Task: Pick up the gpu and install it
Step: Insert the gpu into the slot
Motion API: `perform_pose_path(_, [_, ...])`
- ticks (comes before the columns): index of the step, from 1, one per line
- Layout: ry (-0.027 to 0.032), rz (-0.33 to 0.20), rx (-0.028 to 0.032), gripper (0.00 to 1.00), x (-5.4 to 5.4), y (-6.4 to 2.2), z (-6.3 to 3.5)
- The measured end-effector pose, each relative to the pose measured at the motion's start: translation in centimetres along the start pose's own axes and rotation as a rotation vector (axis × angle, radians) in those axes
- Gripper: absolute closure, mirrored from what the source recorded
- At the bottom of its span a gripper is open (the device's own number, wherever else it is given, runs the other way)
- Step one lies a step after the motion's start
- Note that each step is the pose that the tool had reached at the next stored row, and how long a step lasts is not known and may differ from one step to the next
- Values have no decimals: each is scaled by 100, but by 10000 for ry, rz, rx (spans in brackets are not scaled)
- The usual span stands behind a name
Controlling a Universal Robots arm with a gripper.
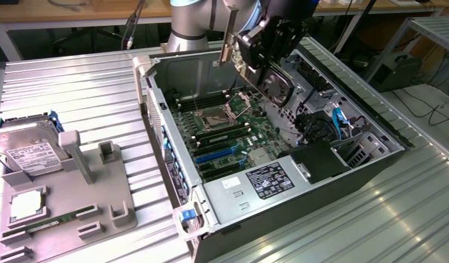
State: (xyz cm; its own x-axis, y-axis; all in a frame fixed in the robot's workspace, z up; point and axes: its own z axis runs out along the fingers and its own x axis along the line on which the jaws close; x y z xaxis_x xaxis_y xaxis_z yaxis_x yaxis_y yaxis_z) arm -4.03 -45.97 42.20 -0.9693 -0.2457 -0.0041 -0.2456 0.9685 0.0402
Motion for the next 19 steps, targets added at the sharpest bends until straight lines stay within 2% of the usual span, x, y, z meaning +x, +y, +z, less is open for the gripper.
perform_pose_path(6, [15, -379, -3, 71, -1, -1, 0])
perform_pose_path(19, [71, -1790, -11, 71, -4, -3, 0])
